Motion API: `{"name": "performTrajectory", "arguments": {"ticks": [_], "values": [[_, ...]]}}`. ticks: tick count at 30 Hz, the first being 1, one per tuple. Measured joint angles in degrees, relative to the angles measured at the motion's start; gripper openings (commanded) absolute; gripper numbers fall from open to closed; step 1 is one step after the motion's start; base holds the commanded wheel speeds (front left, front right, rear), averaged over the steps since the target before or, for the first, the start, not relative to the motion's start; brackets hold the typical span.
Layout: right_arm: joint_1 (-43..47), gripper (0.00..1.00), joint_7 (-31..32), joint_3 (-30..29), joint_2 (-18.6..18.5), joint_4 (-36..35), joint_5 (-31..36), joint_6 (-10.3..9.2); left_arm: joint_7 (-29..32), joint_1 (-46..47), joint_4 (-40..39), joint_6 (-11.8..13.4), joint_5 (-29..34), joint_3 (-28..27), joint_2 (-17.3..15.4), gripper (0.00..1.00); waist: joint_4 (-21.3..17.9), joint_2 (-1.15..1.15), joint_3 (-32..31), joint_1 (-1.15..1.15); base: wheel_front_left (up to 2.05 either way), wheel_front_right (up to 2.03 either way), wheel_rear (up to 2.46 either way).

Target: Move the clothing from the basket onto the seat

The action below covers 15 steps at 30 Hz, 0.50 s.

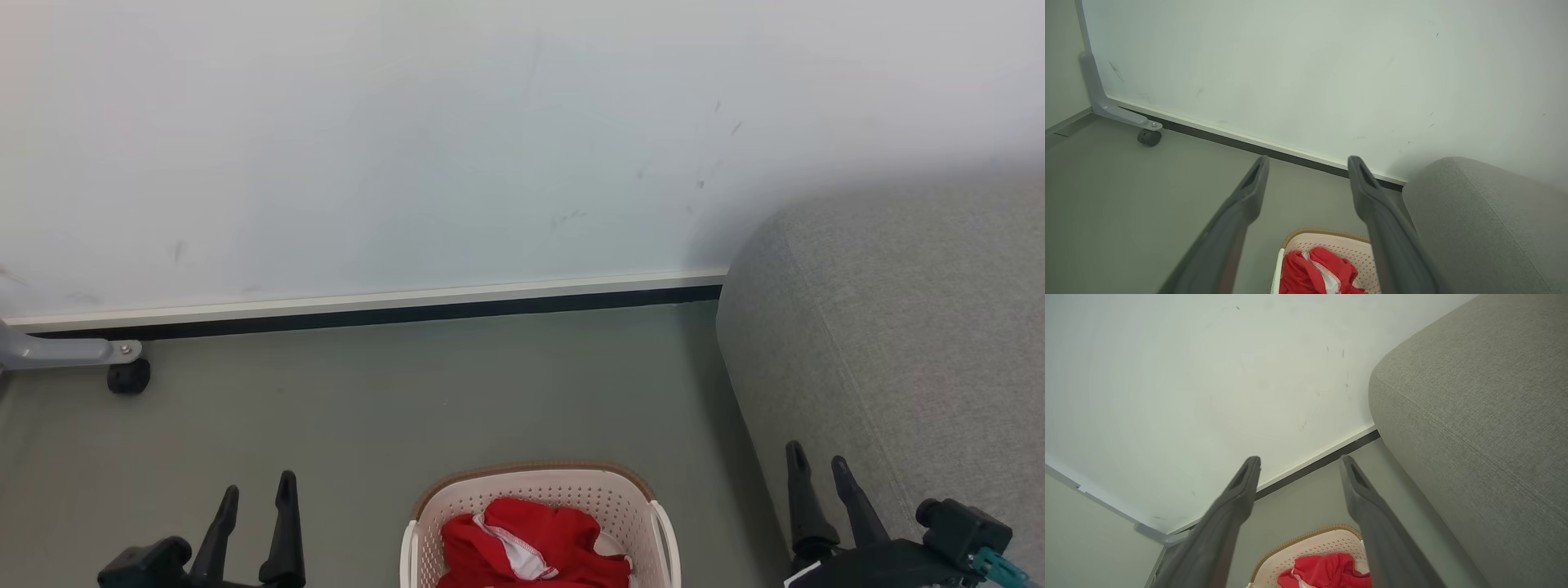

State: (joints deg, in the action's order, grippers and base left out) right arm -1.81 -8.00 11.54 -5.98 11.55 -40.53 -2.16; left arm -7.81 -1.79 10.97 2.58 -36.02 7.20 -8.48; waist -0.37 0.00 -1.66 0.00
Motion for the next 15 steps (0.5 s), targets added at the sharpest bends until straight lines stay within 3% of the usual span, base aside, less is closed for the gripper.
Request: {"name": "performTrajectory", "arguments": {"ticks": [15], "values": [[0.02,1.00,-3.20,4.17,-1.24,-0.60,11.89,-1.94,-3.43,-2.24,-1.33,2.33,12.26,0.24,-0.35,1.00,-0.23,0.00,-0.30,0.00,0.00,0.00,0.00]]}}
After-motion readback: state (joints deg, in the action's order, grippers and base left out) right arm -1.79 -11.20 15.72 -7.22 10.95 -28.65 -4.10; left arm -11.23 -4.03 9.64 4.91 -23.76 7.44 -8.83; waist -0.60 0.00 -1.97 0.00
